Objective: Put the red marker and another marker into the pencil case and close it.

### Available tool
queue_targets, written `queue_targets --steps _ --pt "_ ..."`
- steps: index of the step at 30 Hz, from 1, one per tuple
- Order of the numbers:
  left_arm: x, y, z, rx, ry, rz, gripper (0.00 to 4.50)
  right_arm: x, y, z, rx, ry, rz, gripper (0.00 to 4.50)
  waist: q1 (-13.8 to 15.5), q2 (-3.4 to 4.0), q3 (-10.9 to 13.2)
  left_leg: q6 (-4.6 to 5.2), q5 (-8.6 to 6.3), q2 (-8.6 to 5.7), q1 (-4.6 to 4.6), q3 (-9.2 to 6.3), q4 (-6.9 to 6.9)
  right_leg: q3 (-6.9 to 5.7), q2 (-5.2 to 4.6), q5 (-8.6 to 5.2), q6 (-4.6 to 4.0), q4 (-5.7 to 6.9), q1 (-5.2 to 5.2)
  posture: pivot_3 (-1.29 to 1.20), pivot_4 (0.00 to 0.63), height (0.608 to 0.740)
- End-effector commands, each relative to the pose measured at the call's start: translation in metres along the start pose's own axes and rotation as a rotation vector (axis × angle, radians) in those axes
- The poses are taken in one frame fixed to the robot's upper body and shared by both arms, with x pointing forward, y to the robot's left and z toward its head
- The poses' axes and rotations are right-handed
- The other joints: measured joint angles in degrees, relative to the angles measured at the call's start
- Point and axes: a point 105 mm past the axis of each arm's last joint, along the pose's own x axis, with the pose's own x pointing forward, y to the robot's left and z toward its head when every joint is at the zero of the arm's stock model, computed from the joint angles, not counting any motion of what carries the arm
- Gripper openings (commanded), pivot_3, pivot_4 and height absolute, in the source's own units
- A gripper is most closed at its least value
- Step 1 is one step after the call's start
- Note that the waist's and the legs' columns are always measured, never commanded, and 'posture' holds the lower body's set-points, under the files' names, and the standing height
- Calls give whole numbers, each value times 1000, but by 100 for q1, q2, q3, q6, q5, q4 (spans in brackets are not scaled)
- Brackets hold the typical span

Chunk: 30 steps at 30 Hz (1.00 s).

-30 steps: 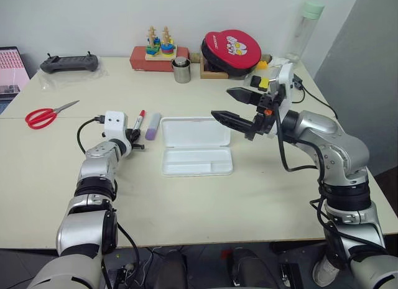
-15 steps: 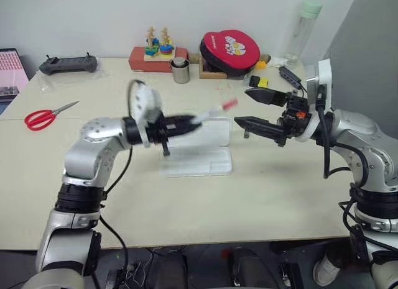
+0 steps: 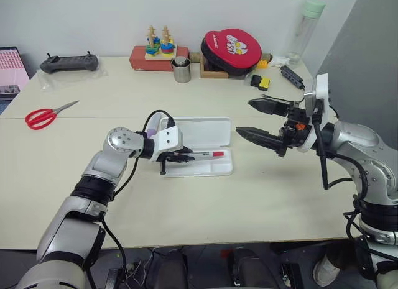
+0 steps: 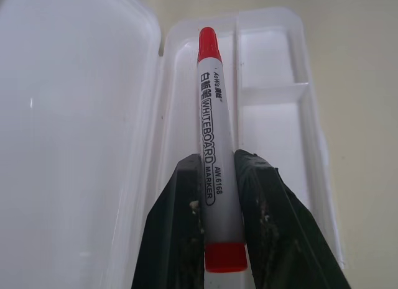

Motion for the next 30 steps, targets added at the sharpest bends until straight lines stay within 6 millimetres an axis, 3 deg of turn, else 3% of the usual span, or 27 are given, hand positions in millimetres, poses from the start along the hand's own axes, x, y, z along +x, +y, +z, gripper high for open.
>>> queue_targets --steps 1,2,4,10,14,17,20,24,27,30 --pt "0 7 9 51 -14 10 841 -1 7 6 -43 -1 14 4500 2 0 0 0 0 0 0 0 0 -1 0 0 0 1 0 0 150 740" --pt "0 7 8 48 -10 9 1211 -1 8 6 -42 0 13 4500 4 0 0 0 0 0 0 -1 1 -1 0 0 0 1 0 0 150 740" --pt "0 8 8 40 -15 15 1544 -1 7 6 -42 1 13 4500 3 0 0 0 0 0 0 -1 2 -1 0 1 2 1 0 0 150 740" --pt "-7 15 30 -35 -162 67 2751 0 7 6 -41 -3 17 4500 6 0 0 0 0 0 0 -1 3 0 0 2 3 2 0 0 150 740" --pt "-44 36 76 -218 -496 248 3524 1 8 11 -49 -25 23 4500 3 -1 0 0 0 1 -1 -2 2 -1 0 1 3 3 1 0 150 740" --pt "-84 58 87 -325 -684 474 4104 3 7 15 -45 -49 21 4500 -10 -1 0 0 0 1 0 -3 2 -2 0 1 3 4 1 0 150 740" --pt "-118 78 78 -410 -760 731 4417 7 6 15 -43 -55 24 4500 -20 -1 0 0 0 2 6 -4 4 -2 0 2 5 7 4 0 150 740" --pt "-144 99 37 -534 -658 1076 4417 13 2 16 -42 -61 31 4500 2 -2 0 0 1 0 7 -5 10 -1 0 10 19 4 10 0 150 740" --pt "-140 98 -11 -629 -465 1207 4417 20 5 17 -43 -67 65 4500 9 -4 -1 -1 2 -1 7 -3 14 1 0 15 25 2 10 0 150 740" --pt "-115 87 -39 -686 -350 1147 4417 25 7 17 -42 -72 88 4500 14 -4 -1 -1 2 -1 8 -3 12 1 0 15 25 1 10 0 150 740"
